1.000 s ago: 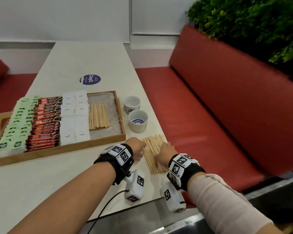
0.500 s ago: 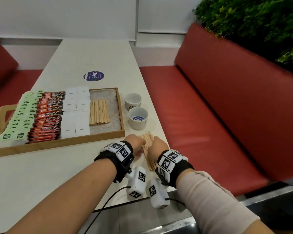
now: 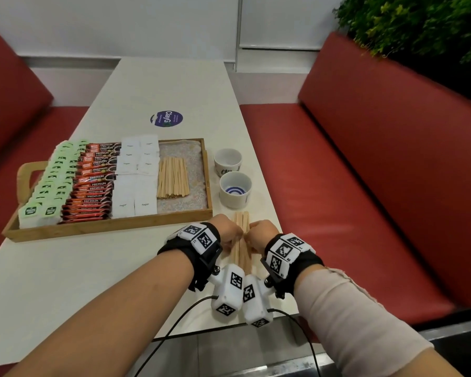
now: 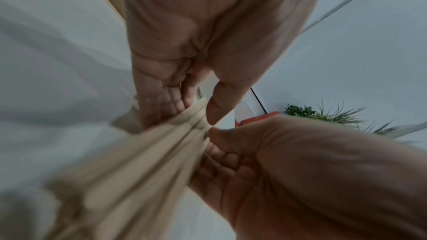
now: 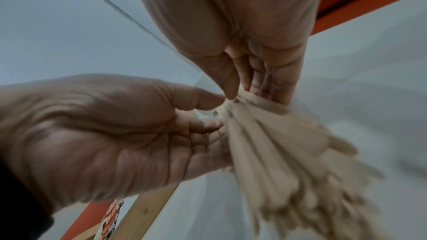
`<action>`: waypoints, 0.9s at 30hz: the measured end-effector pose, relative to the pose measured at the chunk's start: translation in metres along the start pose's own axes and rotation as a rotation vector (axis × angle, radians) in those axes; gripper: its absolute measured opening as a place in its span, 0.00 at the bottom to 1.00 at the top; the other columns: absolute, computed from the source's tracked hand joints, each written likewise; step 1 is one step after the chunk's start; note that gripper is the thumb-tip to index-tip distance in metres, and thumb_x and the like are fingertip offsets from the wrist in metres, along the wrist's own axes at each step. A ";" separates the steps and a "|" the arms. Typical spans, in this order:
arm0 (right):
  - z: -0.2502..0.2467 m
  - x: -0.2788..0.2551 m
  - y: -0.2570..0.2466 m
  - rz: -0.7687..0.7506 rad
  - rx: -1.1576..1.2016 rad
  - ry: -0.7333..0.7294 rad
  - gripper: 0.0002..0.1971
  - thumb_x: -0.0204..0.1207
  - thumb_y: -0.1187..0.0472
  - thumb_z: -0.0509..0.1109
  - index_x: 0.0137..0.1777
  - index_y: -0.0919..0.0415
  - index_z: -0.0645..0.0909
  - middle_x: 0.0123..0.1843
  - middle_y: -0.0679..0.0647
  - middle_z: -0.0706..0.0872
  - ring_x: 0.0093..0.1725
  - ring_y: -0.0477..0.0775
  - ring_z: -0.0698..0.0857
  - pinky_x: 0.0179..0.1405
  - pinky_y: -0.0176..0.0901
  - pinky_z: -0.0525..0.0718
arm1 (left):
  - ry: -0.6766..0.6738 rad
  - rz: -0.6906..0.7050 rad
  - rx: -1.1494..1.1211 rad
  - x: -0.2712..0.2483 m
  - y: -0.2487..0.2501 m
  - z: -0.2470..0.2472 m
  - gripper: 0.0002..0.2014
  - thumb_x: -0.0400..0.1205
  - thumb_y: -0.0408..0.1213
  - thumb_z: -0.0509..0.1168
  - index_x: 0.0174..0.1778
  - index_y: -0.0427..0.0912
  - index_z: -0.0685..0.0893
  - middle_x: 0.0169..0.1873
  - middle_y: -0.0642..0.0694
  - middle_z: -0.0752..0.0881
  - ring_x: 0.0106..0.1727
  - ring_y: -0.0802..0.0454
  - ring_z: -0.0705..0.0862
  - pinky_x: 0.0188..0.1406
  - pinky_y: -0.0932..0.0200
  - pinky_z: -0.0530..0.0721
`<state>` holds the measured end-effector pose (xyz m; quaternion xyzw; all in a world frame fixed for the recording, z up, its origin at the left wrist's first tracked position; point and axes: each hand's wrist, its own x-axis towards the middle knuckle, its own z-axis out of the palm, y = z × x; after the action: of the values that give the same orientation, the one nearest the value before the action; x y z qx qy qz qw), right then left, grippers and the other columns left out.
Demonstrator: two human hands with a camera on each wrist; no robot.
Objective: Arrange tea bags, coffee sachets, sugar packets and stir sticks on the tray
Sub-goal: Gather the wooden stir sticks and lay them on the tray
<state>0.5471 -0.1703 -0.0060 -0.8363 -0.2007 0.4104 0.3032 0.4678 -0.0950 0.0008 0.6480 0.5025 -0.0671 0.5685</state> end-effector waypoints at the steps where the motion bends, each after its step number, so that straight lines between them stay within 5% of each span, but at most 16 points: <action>1: 0.003 0.001 0.001 -0.010 0.025 -0.011 0.19 0.79 0.67 0.63 0.69 0.67 0.77 0.68 0.64 0.81 0.60 0.59 0.83 0.62 0.50 0.83 | -0.009 0.000 0.031 -0.001 0.001 -0.001 0.17 0.80 0.30 0.66 0.60 0.22 0.80 0.50 0.25 0.86 0.47 0.33 0.87 0.56 0.43 0.86; 5: 0.006 0.004 0.002 -0.034 0.070 -0.018 0.18 0.79 0.69 0.62 0.69 0.68 0.77 0.60 0.63 0.83 0.51 0.53 0.79 0.63 0.53 0.83 | 0.018 0.046 0.202 -0.002 0.003 -0.001 0.18 0.80 0.31 0.65 0.62 0.23 0.79 0.60 0.27 0.83 0.63 0.33 0.83 0.32 0.59 0.78; 8: 0.003 0.005 0.004 -0.011 0.138 -0.053 0.17 0.79 0.73 0.60 0.66 0.70 0.78 0.51 0.60 0.79 0.49 0.56 0.81 0.55 0.49 0.86 | 0.011 0.056 0.295 -0.001 0.007 0.000 0.18 0.81 0.32 0.65 0.63 0.24 0.79 0.62 0.29 0.83 0.64 0.35 0.83 0.30 0.63 0.76; 11: 0.005 0.008 0.006 0.005 0.154 -0.085 0.12 0.75 0.79 0.58 0.49 0.74 0.83 0.40 0.64 0.84 0.45 0.63 0.85 0.57 0.61 0.85 | -0.010 0.067 0.345 -0.008 0.016 0.001 0.19 0.82 0.34 0.64 0.66 0.26 0.78 0.65 0.31 0.81 0.66 0.37 0.81 0.28 0.68 0.72; 13: 0.006 0.009 0.006 0.028 0.189 -0.087 0.14 0.75 0.80 0.58 0.36 0.67 0.81 0.35 0.63 0.83 0.41 0.64 0.85 0.55 0.63 0.86 | 0.006 0.071 0.378 -0.013 0.021 0.002 0.19 0.86 0.37 0.60 0.68 0.27 0.76 0.67 0.31 0.80 0.69 0.38 0.79 0.25 0.67 0.68; 18: 0.005 0.009 0.009 0.026 0.293 -0.116 0.14 0.76 0.81 0.58 0.42 0.68 0.83 0.37 0.64 0.83 0.39 0.62 0.85 0.42 0.49 0.89 | 0.001 0.077 0.468 -0.011 0.019 0.006 0.20 0.84 0.39 0.63 0.65 0.27 0.78 0.65 0.31 0.81 0.62 0.39 0.83 0.24 0.64 0.66; 22: 0.005 0.009 0.011 0.042 0.373 -0.132 0.14 0.76 0.81 0.59 0.37 0.66 0.81 0.35 0.62 0.83 0.33 0.56 0.85 0.31 0.41 0.89 | -0.003 0.077 0.522 -0.004 0.017 0.005 0.19 0.83 0.39 0.63 0.65 0.28 0.79 0.63 0.32 0.83 0.65 0.38 0.82 0.29 0.62 0.73; 25: 0.009 0.009 0.010 0.054 0.415 -0.120 0.17 0.74 0.83 0.58 0.34 0.64 0.81 0.33 0.62 0.82 0.31 0.57 0.84 0.30 0.42 0.88 | 0.016 0.068 0.547 -0.001 0.015 0.003 0.17 0.84 0.36 0.62 0.65 0.29 0.79 0.64 0.33 0.82 0.65 0.39 0.81 0.55 0.53 0.82; 27: 0.011 0.008 0.009 0.062 0.423 -0.107 0.18 0.73 0.85 0.58 0.34 0.64 0.79 0.33 0.62 0.81 0.31 0.57 0.82 0.29 0.43 0.87 | 0.008 0.073 0.573 0.001 0.013 0.000 0.17 0.84 0.36 0.61 0.65 0.29 0.80 0.64 0.33 0.82 0.65 0.39 0.81 0.53 0.53 0.80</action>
<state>0.5441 -0.1681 -0.0217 -0.7369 -0.1000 0.4962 0.4481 0.4777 -0.0929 0.0087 0.8003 0.4416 -0.1831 0.3620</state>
